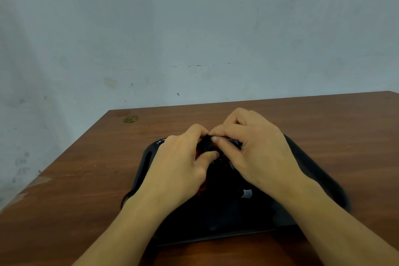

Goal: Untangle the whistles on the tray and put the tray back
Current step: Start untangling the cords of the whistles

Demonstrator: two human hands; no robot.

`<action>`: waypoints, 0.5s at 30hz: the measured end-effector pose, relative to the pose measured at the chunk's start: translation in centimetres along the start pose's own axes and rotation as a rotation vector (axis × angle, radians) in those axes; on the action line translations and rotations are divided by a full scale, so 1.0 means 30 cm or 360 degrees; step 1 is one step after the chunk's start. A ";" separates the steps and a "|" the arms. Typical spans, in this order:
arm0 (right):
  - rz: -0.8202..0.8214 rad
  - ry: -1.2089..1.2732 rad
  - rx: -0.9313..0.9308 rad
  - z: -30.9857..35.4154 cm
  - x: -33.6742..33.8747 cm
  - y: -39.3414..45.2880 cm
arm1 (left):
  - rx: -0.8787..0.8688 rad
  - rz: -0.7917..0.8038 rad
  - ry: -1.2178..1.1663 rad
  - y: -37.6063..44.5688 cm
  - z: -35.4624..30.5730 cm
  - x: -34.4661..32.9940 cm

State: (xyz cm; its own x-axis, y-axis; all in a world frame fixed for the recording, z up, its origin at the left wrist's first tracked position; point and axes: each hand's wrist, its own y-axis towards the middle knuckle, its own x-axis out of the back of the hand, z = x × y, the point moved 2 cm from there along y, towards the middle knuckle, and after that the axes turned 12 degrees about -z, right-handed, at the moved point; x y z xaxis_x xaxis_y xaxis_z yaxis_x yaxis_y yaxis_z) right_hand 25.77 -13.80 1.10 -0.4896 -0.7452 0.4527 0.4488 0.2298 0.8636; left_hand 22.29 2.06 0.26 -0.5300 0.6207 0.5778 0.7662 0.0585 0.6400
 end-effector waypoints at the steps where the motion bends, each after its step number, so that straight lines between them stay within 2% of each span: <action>1: -0.0018 -0.0007 -0.0001 0.004 -0.001 -0.001 | 0.0021 -0.0020 -0.0035 -0.002 0.000 0.000; 7: -0.0004 0.0091 -0.0141 -0.001 -0.019 -0.009 | 0.0067 -0.0058 -0.0135 -0.006 -0.003 -0.008; 11: 0.0051 0.0291 -0.0361 -0.004 -0.020 -0.011 | 0.0026 -0.0048 -0.0119 -0.008 -0.003 -0.007; 13: 0.0061 0.0528 -0.0678 -0.014 -0.020 -0.006 | 0.0006 -0.0040 -0.0092 -0.010 -0.003 -0.005; 15: 0.0059 0.0889 -0.1170 -0.034 -0.023 -0.001 | -0.0008 -0.0058 -0.0068 -0.009 -0.001 0.000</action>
State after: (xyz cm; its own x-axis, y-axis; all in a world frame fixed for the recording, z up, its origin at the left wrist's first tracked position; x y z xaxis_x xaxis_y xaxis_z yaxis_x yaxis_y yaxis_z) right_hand 26.87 -13.92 0.54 -0.1196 -0.9830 0.1395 0.9123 -0.0533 0.4060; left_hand 22.08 2.02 0.10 -0.5415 0.6511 0.5319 0.7447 0.0778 0.6629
